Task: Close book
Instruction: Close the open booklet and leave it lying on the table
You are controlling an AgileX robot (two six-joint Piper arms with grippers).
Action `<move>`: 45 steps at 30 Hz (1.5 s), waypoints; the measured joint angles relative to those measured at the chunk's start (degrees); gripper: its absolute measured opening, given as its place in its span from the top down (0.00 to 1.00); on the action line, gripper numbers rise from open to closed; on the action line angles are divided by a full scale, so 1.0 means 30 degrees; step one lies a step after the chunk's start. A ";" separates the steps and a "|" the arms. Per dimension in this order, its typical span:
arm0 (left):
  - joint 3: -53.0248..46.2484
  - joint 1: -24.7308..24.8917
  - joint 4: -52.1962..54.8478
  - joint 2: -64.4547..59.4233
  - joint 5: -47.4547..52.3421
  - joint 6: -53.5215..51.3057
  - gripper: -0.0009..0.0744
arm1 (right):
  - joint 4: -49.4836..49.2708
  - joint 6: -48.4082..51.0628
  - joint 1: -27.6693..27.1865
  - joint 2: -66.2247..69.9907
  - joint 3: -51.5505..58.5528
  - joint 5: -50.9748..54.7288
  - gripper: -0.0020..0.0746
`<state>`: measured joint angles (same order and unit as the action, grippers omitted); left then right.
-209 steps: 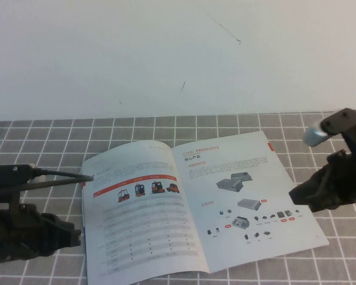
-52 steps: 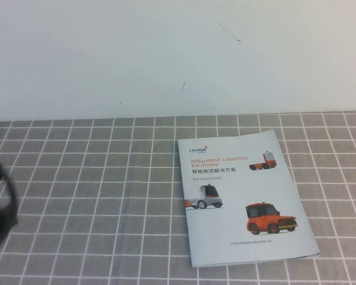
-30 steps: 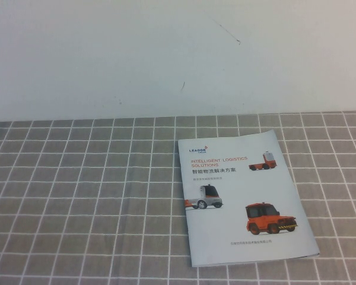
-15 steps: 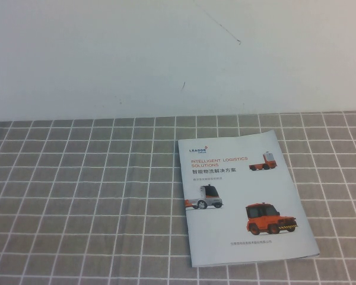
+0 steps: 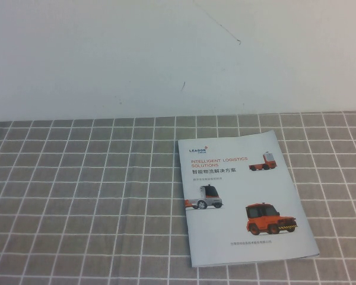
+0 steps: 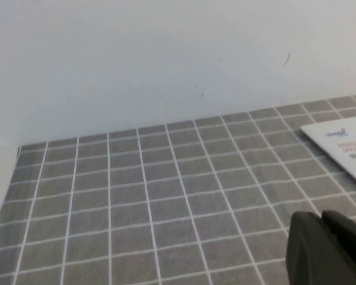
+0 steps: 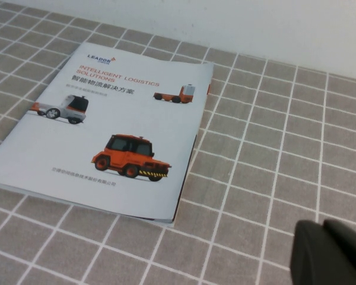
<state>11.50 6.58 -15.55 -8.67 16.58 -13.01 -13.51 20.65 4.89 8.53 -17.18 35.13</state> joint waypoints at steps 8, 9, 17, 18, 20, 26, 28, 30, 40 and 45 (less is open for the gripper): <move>-0.3962 0.0000 0.2326 0.1532 -0.0139 0.0068 0.99 | -0.0044 0.0000 0.0000 0.0000 0.0000 0.0031 0.98; -0.4183 0.0000 0.2389 0.2053 0.0135 0.0237 0.99 | -0.0044 0.0000 0.0000 0.0000 0.0000 0.0031 0.98; -0.4183 0.0000 0.2703 0.3060 0.0397 0.1257 0.99 | -0.0123 0.0000 0.0000 0.0000 0.0000 0.0044 0.98; -0.4183 0.0000 0.2739 0.3060 0.0395 0.1565 0.99 | -0.0123 0.0000 0.0000 0.0000 0.0000 0.0044 0.98; -0.4183 0.0000 0.2894 0.3060 0.0395 0.2382 0.99 | -0.0123 0.0000 0.0000 0.0000 0.0000 0.0044 0.98; -0.4183 0.0000 0.3525 0.3060 0.0507 0.3226 0.99 | -0.0123 0.0000 0.0000 0.0000 0.0000 0.0044 0.98; -0.4183 0.0000 0.3525 0.3060 0.0507 0.3258 0.99 | -0.0123 0.0000 0.0000 0.0000 0.0000 0.0044 0.98; -0.4183 0.0000 0.3525 0.3060 0.0507 0.3258 0.99 | -0.0123 0.0000 0.0000 0.0000 0.0000 0.0044 0.98; -0.4183 0.0000 0.3525 0.3069 0.0507 0.3305 0.99 | -0.0123 0.0000 0.0000 0.0000 0.0000 0.0044 0.98; -0.4183 0.0000 0.3557 0.3102 0.0517 0.3305 0.99 | -0.0123 0.0000 0.0000 0.0000 0.0000 0.0044 0.98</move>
<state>-1.05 6.58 -4.88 0.64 18.13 -3.09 -13.88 20.65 4.89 8.53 -17.18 35.26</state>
